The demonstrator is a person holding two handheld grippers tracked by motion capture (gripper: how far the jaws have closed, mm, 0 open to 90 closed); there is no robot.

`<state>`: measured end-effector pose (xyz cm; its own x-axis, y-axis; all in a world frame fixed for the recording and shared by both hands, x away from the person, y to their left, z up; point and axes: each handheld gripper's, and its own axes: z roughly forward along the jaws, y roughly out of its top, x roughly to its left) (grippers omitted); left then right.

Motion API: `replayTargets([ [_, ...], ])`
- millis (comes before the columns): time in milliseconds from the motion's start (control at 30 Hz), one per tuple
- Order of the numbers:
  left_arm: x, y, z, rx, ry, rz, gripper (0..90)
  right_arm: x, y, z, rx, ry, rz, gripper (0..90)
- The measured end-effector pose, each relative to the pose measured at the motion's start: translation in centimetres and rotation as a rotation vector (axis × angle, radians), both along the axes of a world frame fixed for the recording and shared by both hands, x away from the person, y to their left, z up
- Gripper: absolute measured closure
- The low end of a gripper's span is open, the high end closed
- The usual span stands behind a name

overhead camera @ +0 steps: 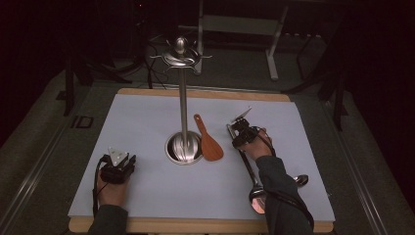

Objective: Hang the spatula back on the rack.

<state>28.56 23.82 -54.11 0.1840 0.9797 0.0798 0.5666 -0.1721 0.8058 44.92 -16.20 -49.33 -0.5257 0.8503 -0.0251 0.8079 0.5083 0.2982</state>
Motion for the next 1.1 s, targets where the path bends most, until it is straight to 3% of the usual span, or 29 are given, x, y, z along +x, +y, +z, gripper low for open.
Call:
replayTargets([
  [133, 0.0, 0.0, 0.0, 0.002, 0.0, 0.0, 70.7, 0.5, -0.1, -0.4, 0.018, 0.025, -0.018, 64.0],
  [267, 0.0, 0.0, 0.0, 0.002, 0.001, 0.0, 70.7, 0.6, 0.2, -0.6, 0.001, 0.024, -0.015, 64.4],
  [433, 0.0, 0.0, 0.0, 0.001, 0.0, 0.001, 70.7, 0.1, 0.9, -0.5, -0.01, 0.05, 0.04, 65.5],
  [533, 0.0, 0.0, 0.0, 0.004, 0.0, 0.0, 70.7, -0.2, 1.5, -0.3, -0.006, 0.092, 0.077, 66.0],
  [667, 0.0, 0.0, 0.0, 0.003, 0.0, 0.001, 70.7, -0.1, 1.7, -0.4, -0.009, 0.084, 0.068, 65.6],
  [900, 0.0, 0.0, 0.0, 0.001, 0.0, 0.001, 70.6, -0.2, 2.5, -0.5, -0.065, 0.075, 0.057, 67.0],
  [1100, 0.0, 0.0, 0.0, 0.002, 0.001, 0.0, 70.6, -0.8, 2.5, 0.2, -0.028, 0.059, 0.058, 67.9],
])
